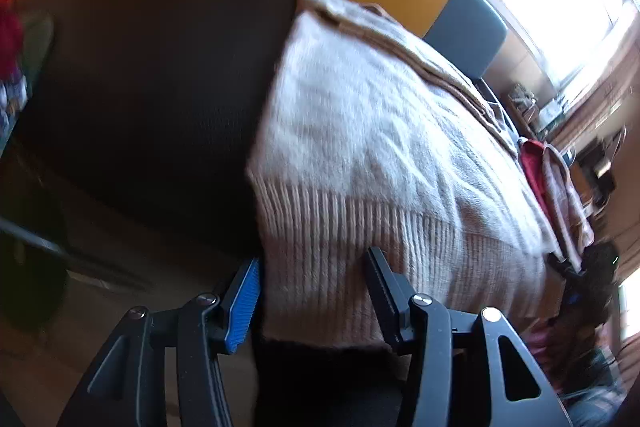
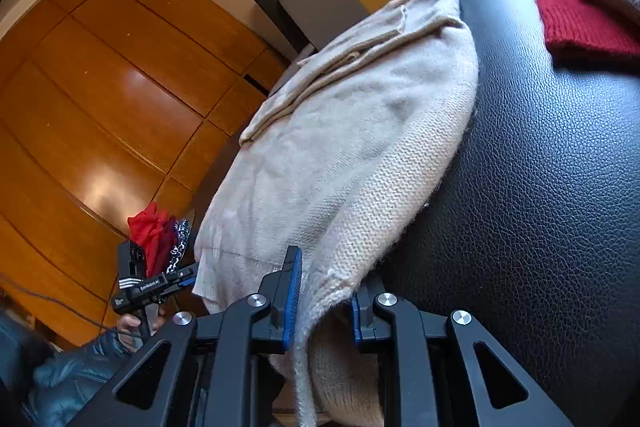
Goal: Fold clothes
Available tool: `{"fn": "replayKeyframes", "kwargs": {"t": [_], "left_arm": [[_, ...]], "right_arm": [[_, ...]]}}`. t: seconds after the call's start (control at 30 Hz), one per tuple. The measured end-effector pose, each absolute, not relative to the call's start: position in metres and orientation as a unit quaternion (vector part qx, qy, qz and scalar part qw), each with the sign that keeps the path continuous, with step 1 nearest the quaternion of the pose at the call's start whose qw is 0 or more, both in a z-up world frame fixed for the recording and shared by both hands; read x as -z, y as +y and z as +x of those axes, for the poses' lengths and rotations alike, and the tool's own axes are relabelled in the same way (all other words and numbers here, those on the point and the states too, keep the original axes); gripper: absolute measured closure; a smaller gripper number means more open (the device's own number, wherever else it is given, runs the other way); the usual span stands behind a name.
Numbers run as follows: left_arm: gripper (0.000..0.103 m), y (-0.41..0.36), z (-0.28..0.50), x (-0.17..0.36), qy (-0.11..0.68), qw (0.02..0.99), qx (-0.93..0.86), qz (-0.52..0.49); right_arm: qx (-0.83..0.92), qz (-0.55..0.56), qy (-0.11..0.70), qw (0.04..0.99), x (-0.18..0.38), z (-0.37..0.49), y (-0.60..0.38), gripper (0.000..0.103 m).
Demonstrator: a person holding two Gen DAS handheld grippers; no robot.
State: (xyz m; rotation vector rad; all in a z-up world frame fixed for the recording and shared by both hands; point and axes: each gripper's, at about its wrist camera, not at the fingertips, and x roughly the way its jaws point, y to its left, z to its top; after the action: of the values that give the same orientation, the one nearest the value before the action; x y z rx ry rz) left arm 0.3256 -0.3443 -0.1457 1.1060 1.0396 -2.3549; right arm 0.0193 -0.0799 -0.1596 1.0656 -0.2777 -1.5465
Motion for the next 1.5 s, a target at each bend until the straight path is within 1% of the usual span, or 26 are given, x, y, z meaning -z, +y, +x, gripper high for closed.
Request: {"fn": "replayKeyframes", "kwargs": {"t": [0.03, 0.1, 0.17, 0.2, 0.3, 0.5, 0.53, 0.6, 0.73, 0.83, 0.97, 1.1, 1.27, 1.4, 1.5], "left_arm": [[0.057, -0.34, 0.322, 0.146, 0.364, 0.156, 0.829, 0.395], [0.058, -0.329, 0.314, 0.146, 0.35, 0.133, 0.833, 0.407], [0.066, -0.32, 0.307, 0.145, 0.33, 0.112, 0.839, 0.418], [0.084, -0.316, 0.304, 0.144, 0.319, 0.102, 0.842, 0.424], [0.091, -0.318, 0.305, 0.141, 0.319, 0.085, 0.844, 0.423], [0.092, -0.323, 0.32, 0.116, 0.328, 0.051, 0.854, 0.402], [0.092, -0.324, 0.324, 0.112, 0.336, 0.042, 0.853, 0.397], [0.092, -0.322, 0.326, 0.105, 0.345, 0.026, 0.855, 0.386], [0.092, -0.32, 0.329, 0.091, 0.356, -0.005, 0.859, 0.368], [0.092, -0.325, 0.327, 0.078, 0.356, -0.018, 0.864, 0.355], [0.092, -0.344, 0.317, 0.055, 0.371, -0.029, 0.876, 0.307], [0.092, -0.368, 0.29, 0.036, 0.374, -0.026, 0.889, 0.263], [0.092, -0.4, 0.234, 0.025, 0.344, 0.002, 0.904, 0.254], [0.092, -0.432, 0.176, 0.03, 0.334, 0.024, 0.905, 0.26], [0.092, -0.464, 0.13, 0.046, 0.341, 0.055, 0.897, 0.274]], "right_arm": [[0.664, 0.454, -0.118, 0.583, 0.159, 0.02, -0.08, 0.082], [0.665, 0.454, -0.115, 0.582, 0.158, 0.021, -0.08, 0.082], [0.664, 0.453, -0.108, 0.584, 0.157, 0.023, -0.082, 0.082], [0.665, 0.453, -0.104, 0.585, 0.156, 0.024, -0.082, 0.082], [0.673, 0.445, -0.083, 0.585, 0.153, 0.029, -0.084, 0.082], [0.682, 0.445, -0.046, 0.579, 0.146, 0.038, -0.09, 0.083], [0.68, 0.447, -0.04, 0.58, 0.145, 0.039, -0.091, 0.084], [0.67, 0.453, -0.03, 0.587, 0.143, 0.044, -0.093, 0.089], [0.654, 0.458, -0.016, 0.602, 0.143, 0.055, -0.101, 0.09], [0.646, 0.451, -0.048, 0.614, 0.134, 0.053, -0.105, 0.091], [0.641, 0.432, -0.085, 0.629, 0.117, 0.035, -0.114, 0.091], [0.648, 0.413, -0.115, 0.629, 0.102, 0.009, -0.134, 0.091], [0.677, 0.399, -0.123, 0.606, 0.091, -0.043, -0.174, 0.091], [0.697, 0.403, -0.116, 0.581, 0.089, -0.096, -0.212, 0.091], [0.71, 0.416, -0.106, 0.559, 0.094, -0.134, -0.24, 0.091]]}}
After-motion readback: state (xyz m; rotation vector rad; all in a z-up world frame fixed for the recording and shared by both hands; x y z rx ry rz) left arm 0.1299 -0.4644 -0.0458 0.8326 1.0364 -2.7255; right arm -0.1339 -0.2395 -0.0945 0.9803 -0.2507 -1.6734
